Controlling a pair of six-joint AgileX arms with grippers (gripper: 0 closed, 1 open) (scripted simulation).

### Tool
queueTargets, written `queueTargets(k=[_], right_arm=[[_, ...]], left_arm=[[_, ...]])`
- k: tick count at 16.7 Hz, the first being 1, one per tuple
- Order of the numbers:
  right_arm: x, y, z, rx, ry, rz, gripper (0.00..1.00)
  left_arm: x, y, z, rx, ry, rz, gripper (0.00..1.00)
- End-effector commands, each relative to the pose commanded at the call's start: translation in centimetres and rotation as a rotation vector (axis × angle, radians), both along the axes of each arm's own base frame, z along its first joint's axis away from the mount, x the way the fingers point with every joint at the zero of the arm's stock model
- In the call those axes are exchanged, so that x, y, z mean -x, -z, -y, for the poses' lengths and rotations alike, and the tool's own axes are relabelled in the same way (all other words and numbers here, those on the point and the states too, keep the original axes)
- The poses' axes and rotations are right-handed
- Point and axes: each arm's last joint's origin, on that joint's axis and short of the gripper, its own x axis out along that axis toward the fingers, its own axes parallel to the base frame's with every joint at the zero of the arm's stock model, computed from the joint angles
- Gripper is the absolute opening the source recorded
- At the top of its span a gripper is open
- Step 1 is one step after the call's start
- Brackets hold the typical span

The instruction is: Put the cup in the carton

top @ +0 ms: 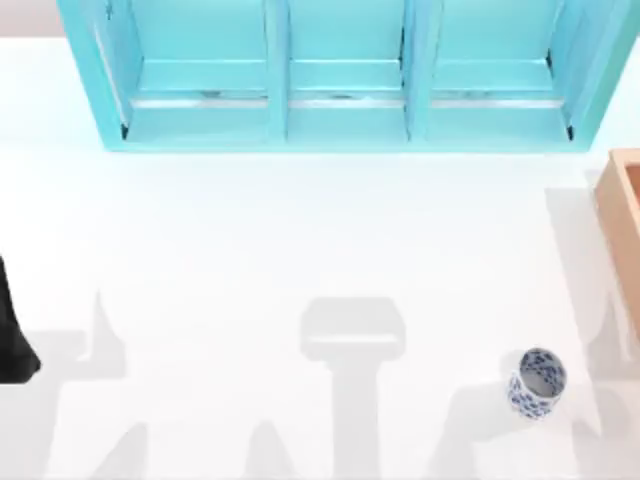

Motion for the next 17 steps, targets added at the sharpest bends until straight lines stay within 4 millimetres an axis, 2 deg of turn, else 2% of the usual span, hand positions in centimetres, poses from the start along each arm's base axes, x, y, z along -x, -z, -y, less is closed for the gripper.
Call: queueTargets(k=[3,7,10,12,17], right_arm=[[0.0,-0.2,0.0,-0.002,-0.004,-0.008,1.00],[-0.3,-2.5,-0.7,-0.053,-0.068,-0.146,1.00],[-1.4,-4.4,-1.5,-0.103,-0.092,-0.392,1.00],[-2.9,-5.5,-2.3,-0.123,-0.095,-0.596,1.00],[-7.3,-8.2,-5.9,-0.128,-0.130,-1.033,1.00]], left_arm=[[0.0,0.0,0.0,0.000,0.000,0.000,1.00],[0.0,0.0,0.0,0.000,0.000,0.000,1.00],[0.0,0.0,0.0,0.000,0.000,0.000,1.00],[0.0,0.0,0.0,0.000,0.000,0.000,1.00],[0.0,0.0,0.0,0.000,0.000,0.000,1.00]])
